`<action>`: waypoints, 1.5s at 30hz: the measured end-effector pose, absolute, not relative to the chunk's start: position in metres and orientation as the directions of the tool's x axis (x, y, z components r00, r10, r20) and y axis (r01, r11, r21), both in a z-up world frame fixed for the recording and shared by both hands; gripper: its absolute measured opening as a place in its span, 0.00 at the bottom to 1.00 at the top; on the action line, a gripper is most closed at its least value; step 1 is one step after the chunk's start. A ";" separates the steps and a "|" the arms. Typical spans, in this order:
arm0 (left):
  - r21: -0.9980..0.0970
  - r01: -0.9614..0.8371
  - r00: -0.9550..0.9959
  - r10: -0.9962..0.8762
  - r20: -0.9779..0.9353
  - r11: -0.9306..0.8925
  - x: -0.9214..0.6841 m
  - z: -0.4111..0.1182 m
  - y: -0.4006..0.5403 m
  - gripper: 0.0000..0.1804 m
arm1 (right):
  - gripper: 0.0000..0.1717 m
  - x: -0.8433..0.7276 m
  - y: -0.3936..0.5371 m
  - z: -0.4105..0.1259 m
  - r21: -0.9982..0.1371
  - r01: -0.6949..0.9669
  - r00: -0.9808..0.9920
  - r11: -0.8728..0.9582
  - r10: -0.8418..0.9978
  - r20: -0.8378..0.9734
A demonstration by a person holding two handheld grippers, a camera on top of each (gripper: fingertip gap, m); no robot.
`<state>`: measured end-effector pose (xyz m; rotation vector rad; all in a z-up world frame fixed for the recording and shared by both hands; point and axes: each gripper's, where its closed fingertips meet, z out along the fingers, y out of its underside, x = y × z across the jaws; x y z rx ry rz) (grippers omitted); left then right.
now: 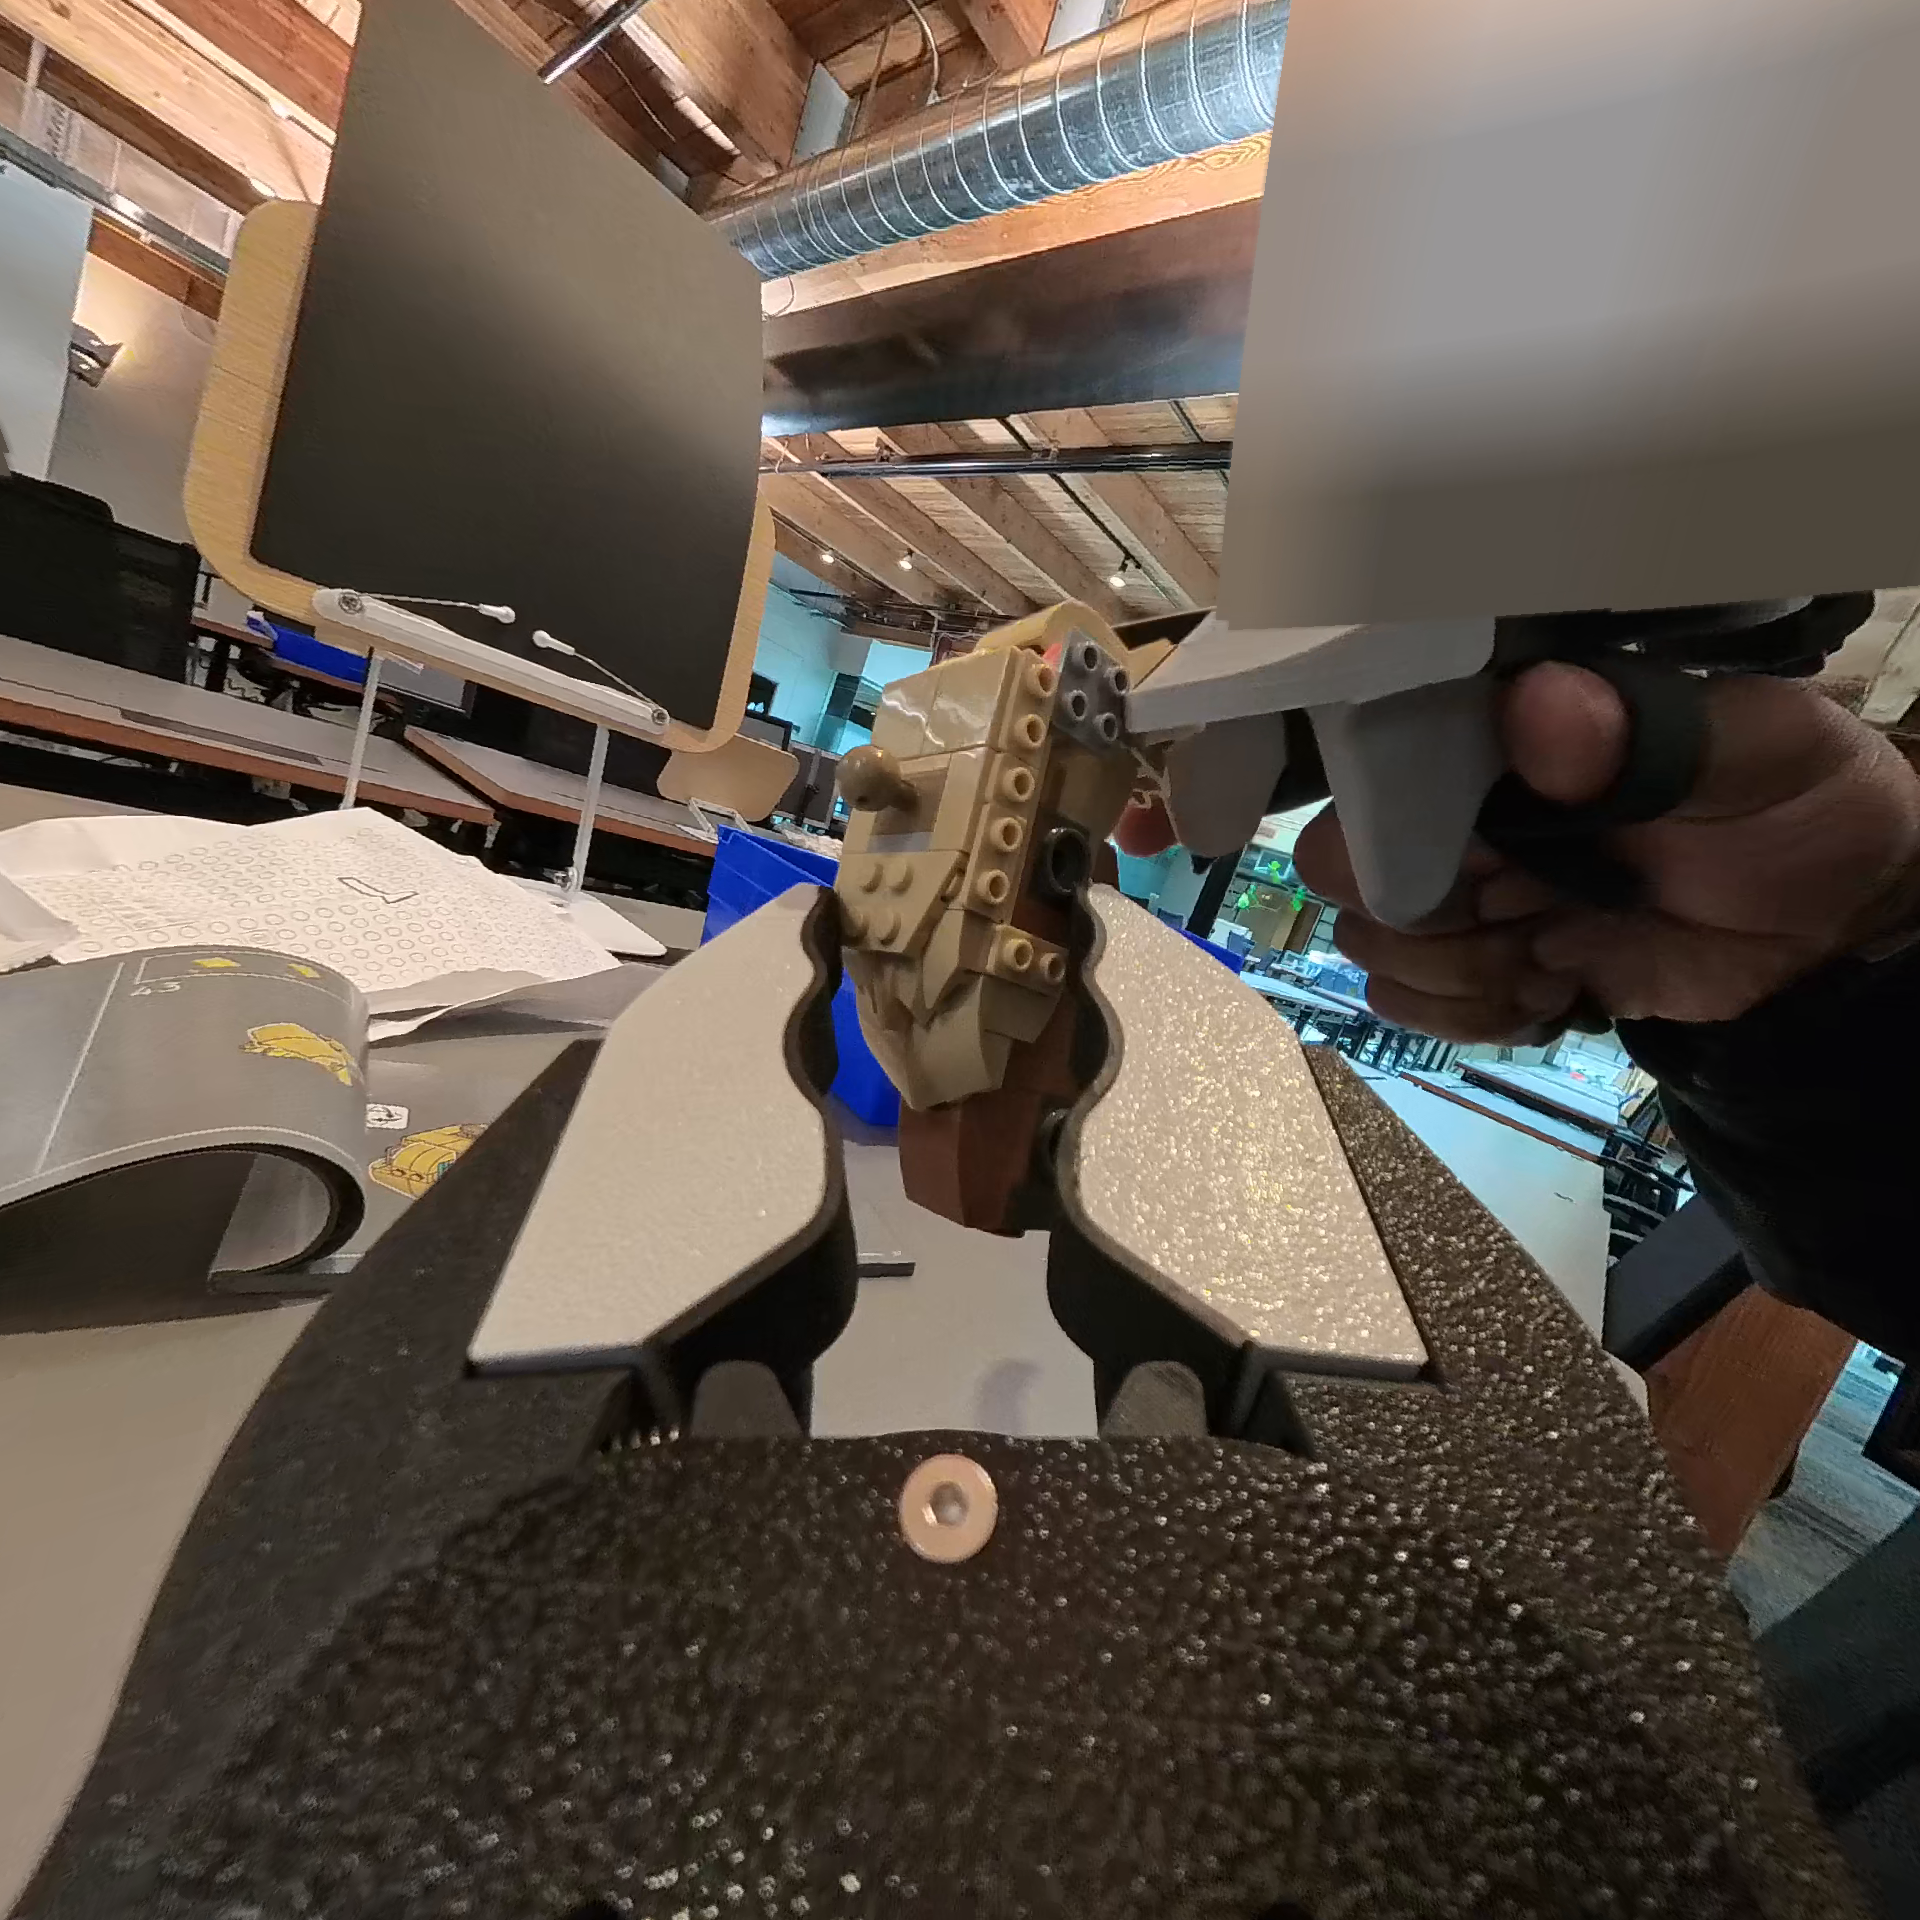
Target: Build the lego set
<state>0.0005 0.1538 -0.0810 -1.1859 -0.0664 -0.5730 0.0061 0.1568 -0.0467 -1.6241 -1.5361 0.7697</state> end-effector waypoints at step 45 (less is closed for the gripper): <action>-0.884 0.407 0.889 -0.320 0.327 0.228 -0.006 -0.087 0.158 0.23 | 0.27 -0.001 0.163 -0.049 -0.910 0.408 0.214 -0.073 0.977 0.017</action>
